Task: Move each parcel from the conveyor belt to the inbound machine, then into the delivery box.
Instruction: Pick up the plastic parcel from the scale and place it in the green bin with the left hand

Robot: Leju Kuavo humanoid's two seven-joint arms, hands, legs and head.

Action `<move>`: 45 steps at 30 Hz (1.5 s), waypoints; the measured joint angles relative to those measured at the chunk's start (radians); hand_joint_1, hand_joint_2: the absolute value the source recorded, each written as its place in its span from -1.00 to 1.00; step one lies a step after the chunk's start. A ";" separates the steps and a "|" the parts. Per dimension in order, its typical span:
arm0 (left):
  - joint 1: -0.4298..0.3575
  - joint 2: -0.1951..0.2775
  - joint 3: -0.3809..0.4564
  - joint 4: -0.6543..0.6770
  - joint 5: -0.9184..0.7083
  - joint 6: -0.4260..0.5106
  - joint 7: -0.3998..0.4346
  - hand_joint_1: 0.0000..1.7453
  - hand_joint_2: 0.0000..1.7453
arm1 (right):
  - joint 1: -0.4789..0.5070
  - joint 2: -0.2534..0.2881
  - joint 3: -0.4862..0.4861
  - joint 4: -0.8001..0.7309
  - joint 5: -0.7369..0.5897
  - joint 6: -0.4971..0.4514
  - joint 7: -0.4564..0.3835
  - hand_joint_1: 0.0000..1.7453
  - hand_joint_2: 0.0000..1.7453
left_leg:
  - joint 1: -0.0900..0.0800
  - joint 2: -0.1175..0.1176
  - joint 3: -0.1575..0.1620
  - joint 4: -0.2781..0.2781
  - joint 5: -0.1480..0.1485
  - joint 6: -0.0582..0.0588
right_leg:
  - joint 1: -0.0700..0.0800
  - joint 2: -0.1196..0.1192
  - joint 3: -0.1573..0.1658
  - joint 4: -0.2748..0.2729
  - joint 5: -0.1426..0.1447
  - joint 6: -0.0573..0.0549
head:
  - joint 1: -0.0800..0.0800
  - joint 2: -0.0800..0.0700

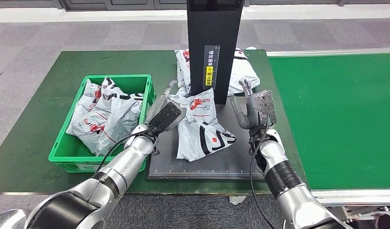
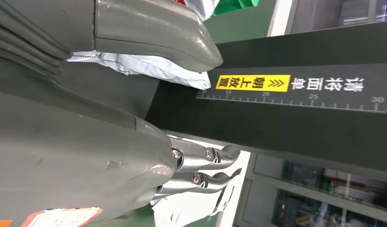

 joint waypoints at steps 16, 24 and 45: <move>0.030 0.006 -0.241 0.102 -0.343 -0.279 0.186 1.00 1.00 | -0.042 -0.033 -0.063 0.111 -0.097 -0.062 0.035 -1.00 1.00 | -0.002 -0.001 0.000 0.000 -0.001 0.001 | -0.001 -0.001 0.001 0.000 0.000 0.001 | 0.000 0.000; 0.032 0.008 -0.308 0.113 -0.327 -0.267 0.100 1.00 1.00 | -0.040 -0.056 -0.078 0.179 -0.131 -0.037 0.031 -1.00 1.00 | -0.002 -0.003 0.002 0.000 -0.002 0.004 | -0.001 -0.003 0.004 0.000 -0.002 0.004 | 0.000 0.000; 0.039 0.052 0.244 -0.228 -0.795 0.412 -0.099 1.00 1.00 | 0.005 -0.058 -0.078 0.164 -0.146 -0.073 0.027 -1.00 0.00 | -0.002 0.000 0.001 0.000 -0.001 0.005 | -0.002 0.000 0.002 0.000 -0.002 0.004 | 0.000 0.000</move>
